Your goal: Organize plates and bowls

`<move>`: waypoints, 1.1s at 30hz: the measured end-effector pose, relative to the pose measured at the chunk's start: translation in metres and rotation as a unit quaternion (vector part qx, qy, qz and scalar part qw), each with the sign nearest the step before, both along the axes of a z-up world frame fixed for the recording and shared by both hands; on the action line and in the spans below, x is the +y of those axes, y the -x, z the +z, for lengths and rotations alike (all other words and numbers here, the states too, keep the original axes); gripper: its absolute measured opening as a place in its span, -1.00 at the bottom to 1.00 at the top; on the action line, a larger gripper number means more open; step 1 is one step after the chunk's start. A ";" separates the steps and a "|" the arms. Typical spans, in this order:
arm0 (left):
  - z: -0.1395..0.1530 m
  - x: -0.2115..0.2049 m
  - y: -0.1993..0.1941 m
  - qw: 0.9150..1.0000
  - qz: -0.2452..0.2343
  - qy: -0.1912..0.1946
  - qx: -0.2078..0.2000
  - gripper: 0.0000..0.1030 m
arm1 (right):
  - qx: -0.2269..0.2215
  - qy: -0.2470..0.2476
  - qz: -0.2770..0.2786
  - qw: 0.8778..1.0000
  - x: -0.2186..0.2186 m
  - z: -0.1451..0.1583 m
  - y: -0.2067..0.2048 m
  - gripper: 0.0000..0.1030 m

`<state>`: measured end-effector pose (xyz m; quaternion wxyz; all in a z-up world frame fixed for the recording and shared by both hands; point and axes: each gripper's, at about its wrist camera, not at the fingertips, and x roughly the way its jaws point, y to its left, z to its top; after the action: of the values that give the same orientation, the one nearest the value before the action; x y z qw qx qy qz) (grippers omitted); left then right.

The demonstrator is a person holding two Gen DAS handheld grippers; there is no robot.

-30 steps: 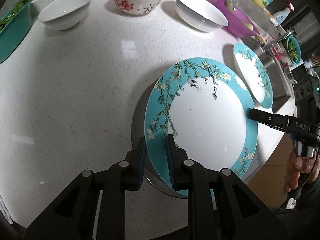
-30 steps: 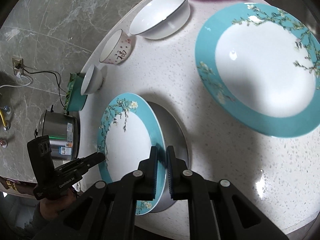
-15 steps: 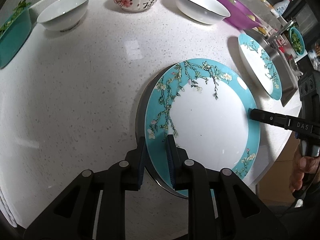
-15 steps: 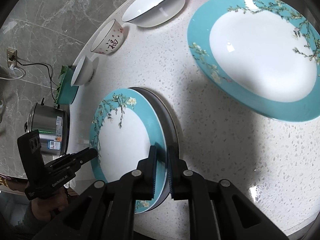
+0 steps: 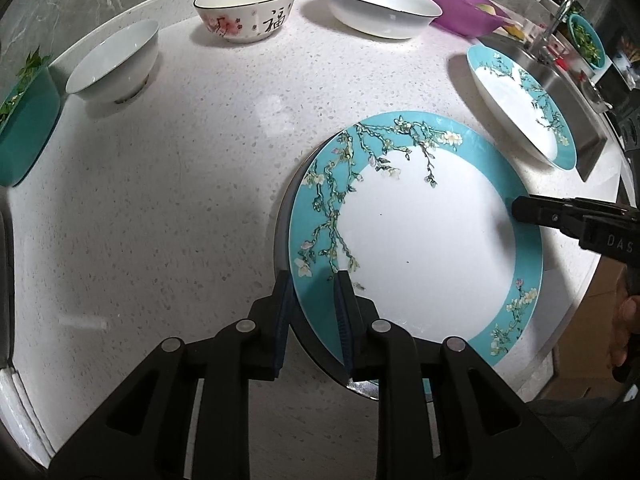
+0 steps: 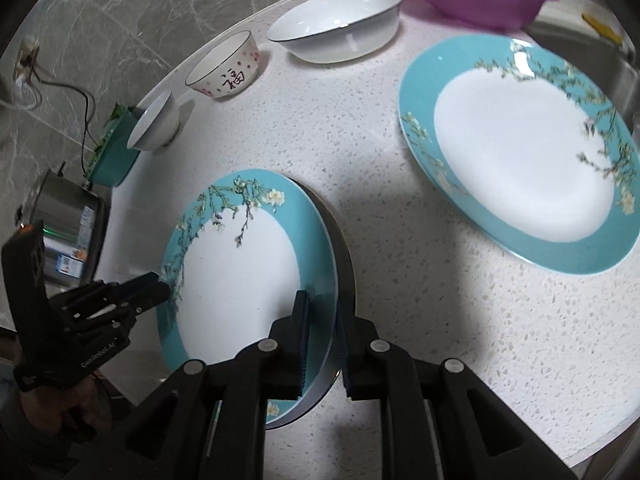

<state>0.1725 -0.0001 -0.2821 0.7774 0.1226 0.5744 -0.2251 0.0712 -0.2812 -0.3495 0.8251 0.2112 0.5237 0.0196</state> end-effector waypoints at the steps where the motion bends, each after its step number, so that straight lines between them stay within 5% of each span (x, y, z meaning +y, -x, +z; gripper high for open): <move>1: 0.000 0.000 0.000 1.000 -0.001 0.000 -0.002 -0.62 | -0.002 0.014 0.005 1.000 0.004 0.001 0.000 -0.63; 7: 0.000 0.005 -0.001 1.000 -0.005 0.009 -0.001 -0.55 | -0.012 0.068 0.017 0.997 0.017 0.004 0.002 -0.49; 11: 0.011 0.014 -0.006 0.999 0.003 0.041 -0.001 0.14 | -0.007 0.087 0.003 0.996 0.017 0.003 0.005 0.19; 15: 0.038 0.019 -0.019 0.995 0.011 0.102 -0.010 0.17 | -0.011 0.065 -0.029 0.997 0.010 0.006 0.013 0.19; 19: 0.057 0.011 -0.038 0.982 0.025 0.186 0.010 0.43 | -0.047 0.025 -0.070 0.996 -0.015 0.030 0.034 0.20; 27: 0.063 -0.073 -0.072 0.972 0.028 0.231 0.037 0.43 | -0.137 -0.106 -0.198 0.965 -0.175 0.066 0.097 0.29; 30: 0.050 -0.118 -0.085 0.976 0.037 0.204 0.068 0.43 | -0.149 -0.143 -0.193 0.959 -0.235 0.061 0.097 0.32; 33: 0.030 -0.155 -0.094 0.978 0.055 0.178 0.097 0.43 | -0.131 -0.154 -0.146 0.968 -0.271 0.047 0.075 0.32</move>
<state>0.2662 -0.1548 -0.2518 0.7389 -0.0722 0.6033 -0.2914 -0.0033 -0.5526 -0.3027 0.8379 0.4058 0.3649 0.0069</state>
